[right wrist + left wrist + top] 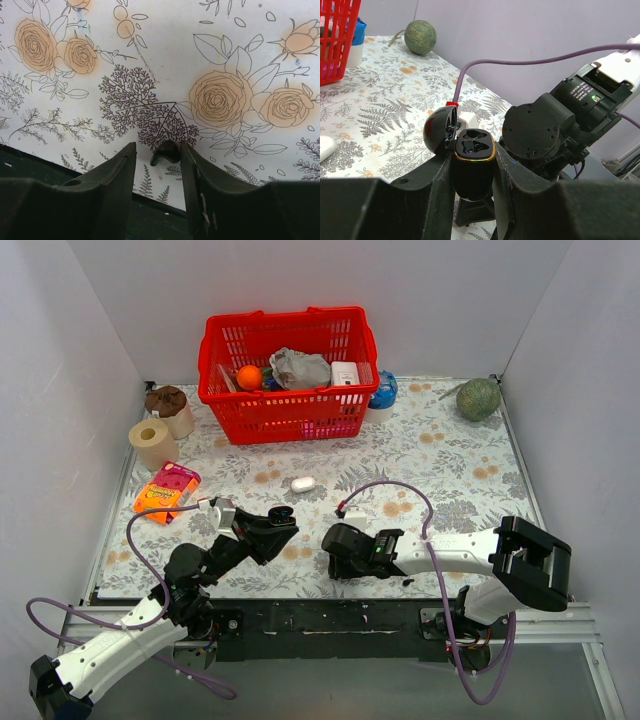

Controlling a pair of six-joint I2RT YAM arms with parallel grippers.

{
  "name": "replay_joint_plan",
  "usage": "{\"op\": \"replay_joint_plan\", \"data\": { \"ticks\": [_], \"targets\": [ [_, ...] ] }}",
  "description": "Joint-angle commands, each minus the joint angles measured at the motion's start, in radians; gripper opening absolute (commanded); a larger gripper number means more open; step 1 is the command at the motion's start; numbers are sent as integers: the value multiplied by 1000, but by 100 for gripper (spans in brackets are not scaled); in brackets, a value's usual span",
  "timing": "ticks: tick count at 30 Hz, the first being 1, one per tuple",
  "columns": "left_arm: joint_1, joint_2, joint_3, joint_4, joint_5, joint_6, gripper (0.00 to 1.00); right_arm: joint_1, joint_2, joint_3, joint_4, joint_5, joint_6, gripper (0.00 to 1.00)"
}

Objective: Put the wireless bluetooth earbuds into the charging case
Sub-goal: Pick up the earbud from the center of the board.

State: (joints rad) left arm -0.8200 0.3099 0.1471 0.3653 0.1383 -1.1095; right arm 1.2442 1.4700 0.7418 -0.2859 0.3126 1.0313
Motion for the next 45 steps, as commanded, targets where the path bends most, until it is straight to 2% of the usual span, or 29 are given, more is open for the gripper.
{"op": "replay_joint_plan", "data": {
  "ticks": [1, 9, 14, 18, 22, 26, 29, 34, 36, 45],
  "targets": [
    [-2, 0, 40, -3, 0, -6, 0, 20, 24, -51, -102, -23, 36, 46],
    [-2, -2, 35, -3, 1, -12, 0, 27, 29, -56, -113, -21, 38, 32],
    [-2, -5, 34, -5, 1, -16, 0, 28, 50, -42, -116, -1, -10, 13],
    [-2, -6, 35, -9, 0, -15, 0, 27, 93, -10, -111, 48, -157, 1],
    [-2, -17, 35, -19, -6, -12, 0, 29, 115, 14, -107, 117, -400, 1],
    [-2, -25, 29, -22, -16, -10, 0, 21, 110, 36, -81, 216, -583, 1],
    [-2, -19, 34, -20, -20, -4, 0, 1, 92, 51, -53, 217, -664, 1],
    [-2, -14, 43, -13, -31, 13, 0, -20, 7, 94, -76, 238, -674, 1],
    [-2, -9, 40, 1, -39, 16, 0, -25, -72, 114, -96, 246, -683, 1],
    [-2, 90, 51, 210, -37, 20, 0, -31, -321, 332, -180, 227, -740, 1]
  ]
}}
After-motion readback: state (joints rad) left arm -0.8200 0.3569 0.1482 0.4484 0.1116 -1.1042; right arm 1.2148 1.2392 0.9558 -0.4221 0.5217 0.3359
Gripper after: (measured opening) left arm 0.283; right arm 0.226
